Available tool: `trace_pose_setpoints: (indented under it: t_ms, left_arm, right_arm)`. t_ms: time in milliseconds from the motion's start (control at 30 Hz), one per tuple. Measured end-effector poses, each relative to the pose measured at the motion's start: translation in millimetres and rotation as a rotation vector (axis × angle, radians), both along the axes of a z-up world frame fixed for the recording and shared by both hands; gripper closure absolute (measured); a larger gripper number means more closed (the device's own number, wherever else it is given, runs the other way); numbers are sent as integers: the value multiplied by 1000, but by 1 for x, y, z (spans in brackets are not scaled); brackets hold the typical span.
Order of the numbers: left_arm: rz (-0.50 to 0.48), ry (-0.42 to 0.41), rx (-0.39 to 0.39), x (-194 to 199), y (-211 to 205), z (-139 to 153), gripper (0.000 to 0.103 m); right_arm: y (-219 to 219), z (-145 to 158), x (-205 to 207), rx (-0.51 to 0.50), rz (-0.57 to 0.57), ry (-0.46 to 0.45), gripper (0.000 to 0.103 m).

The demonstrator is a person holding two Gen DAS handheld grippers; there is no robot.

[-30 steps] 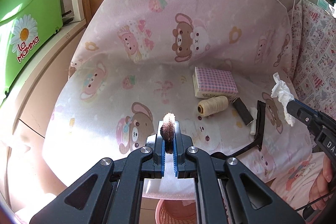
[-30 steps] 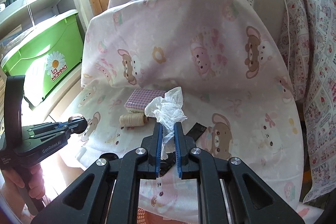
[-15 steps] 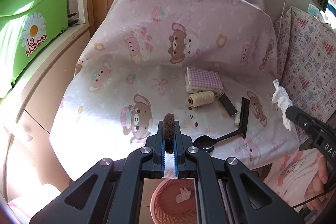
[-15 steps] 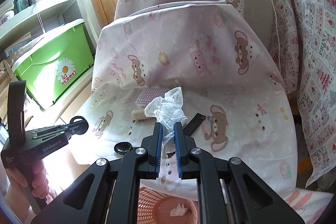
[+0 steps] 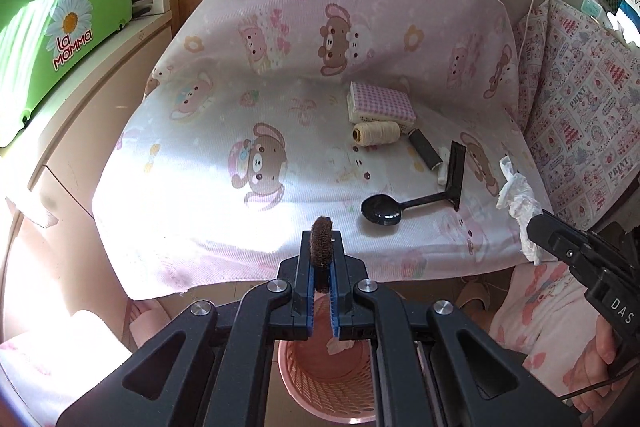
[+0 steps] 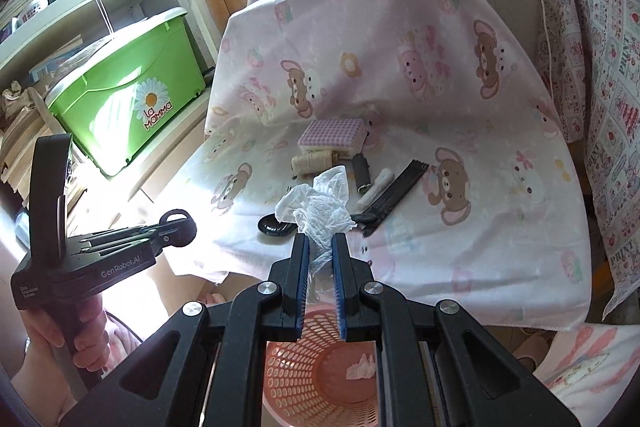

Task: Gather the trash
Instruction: 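Carry the hair tie and tissue in both grippers over the wastebasket, then open both grippers to drop the hair tie and tissue into the wastebasket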

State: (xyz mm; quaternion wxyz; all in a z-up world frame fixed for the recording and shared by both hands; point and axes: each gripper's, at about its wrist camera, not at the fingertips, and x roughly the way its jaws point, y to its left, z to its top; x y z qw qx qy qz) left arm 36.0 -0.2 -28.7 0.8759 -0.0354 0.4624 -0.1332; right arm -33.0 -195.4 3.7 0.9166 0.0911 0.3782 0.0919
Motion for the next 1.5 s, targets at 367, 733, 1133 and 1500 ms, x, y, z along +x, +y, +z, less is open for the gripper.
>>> trace_pose_setpoints:
  t_ms: [367,733,1133,1500]
  left_arm:
    - [-53,190,-38,-9,-9,-38,98]
    - [-89,345,41,-8,-29,-87,98]
    - [-89,529,79,-1,-41,-146,98]
    - [-31,669,91,7,-36,-191,95]
  right_arm:
    - [37,-39,-5,-72,146,149,90]
    - [51,-82,0,-131,154,281,90]
    - [38,-141,14,-91,135,478,90]
    - [37,-208,27,-118,115,678,90]
